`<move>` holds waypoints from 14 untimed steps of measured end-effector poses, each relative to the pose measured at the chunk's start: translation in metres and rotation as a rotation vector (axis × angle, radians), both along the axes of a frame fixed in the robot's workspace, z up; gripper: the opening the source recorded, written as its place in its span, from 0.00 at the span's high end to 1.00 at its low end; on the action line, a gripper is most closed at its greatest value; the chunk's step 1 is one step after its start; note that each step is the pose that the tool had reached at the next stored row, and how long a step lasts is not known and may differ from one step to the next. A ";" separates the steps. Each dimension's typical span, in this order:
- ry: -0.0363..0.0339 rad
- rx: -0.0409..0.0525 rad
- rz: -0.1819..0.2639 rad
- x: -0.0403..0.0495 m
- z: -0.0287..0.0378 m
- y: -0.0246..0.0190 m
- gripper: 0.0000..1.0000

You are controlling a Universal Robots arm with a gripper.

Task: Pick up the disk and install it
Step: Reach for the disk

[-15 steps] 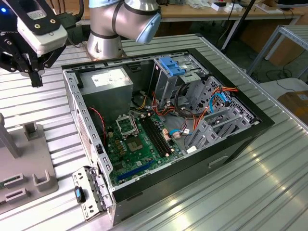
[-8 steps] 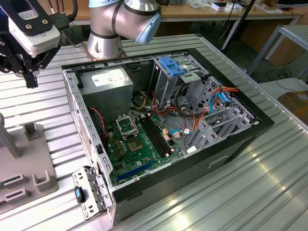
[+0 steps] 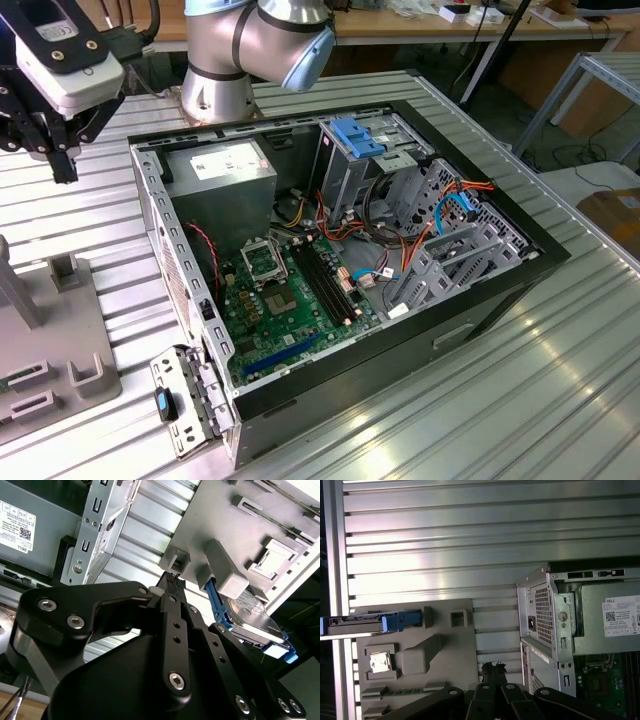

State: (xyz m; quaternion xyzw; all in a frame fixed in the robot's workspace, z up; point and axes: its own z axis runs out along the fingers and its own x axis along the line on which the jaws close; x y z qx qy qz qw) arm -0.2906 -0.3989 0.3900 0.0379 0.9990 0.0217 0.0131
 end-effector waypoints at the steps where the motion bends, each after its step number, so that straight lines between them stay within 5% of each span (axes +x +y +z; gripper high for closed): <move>1: -0.0001 0.0000 0.000 -0.0002 0.0000 0.0000 0.89; 6: 0.0000 0.0000 0.000 -0.0180 -0.0002 0.0000 0.89; 14: 0.0001 0.0000 0.000 -0.0227 -0.0001 0.0000 0.89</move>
